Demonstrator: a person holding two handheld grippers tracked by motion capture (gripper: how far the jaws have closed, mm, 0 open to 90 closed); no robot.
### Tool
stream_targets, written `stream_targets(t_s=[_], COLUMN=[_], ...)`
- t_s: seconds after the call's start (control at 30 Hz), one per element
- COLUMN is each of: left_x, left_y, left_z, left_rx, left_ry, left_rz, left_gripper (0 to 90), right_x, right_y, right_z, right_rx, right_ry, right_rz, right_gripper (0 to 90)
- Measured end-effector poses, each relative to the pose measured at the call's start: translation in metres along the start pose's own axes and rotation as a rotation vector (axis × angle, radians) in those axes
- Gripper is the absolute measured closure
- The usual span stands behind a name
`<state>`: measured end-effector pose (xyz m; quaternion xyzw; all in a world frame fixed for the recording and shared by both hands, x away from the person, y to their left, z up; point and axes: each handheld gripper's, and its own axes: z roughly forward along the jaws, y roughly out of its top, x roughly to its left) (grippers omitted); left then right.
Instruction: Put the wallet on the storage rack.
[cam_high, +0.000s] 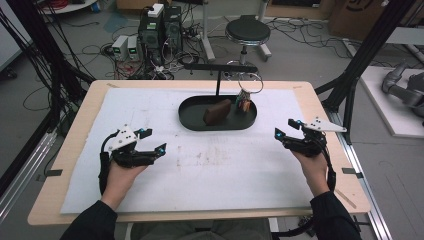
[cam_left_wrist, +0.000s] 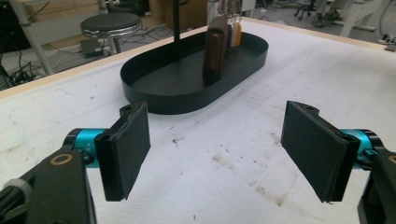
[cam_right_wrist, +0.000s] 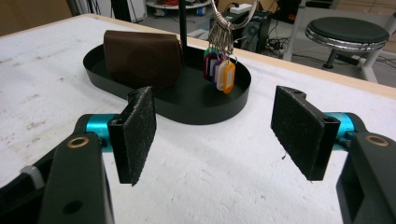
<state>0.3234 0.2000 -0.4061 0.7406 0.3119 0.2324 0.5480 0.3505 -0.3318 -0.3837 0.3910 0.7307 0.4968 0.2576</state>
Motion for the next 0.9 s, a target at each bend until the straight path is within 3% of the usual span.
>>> stream_targets(t_s=[0.1,0.2,0.9], left_x=[0.001,0.000,0.003], left_y=[0.006,0.009,0.010], left_z=[-0.004,-0.006,-0.003], left_rx=[-0.039,-0.037,-0.032], left_ry=[-0.001,0.007,0.020], left_rz=[0.010,0.041,0.018], left_gripper=[23.9,23.9,24.0], right_x=[0.001,0.003,0.000], right_y=[-0.003,-0.007,-0.012], right_z=[0.000,0.001,-0.002], right_rx=[0.015,0.037,0.047], right_ry=[-0.003,-0.004,-0.005], right_rz=[-0.006,-0.022,-0.010], right_gripper=[31.4,31.2,29.1])
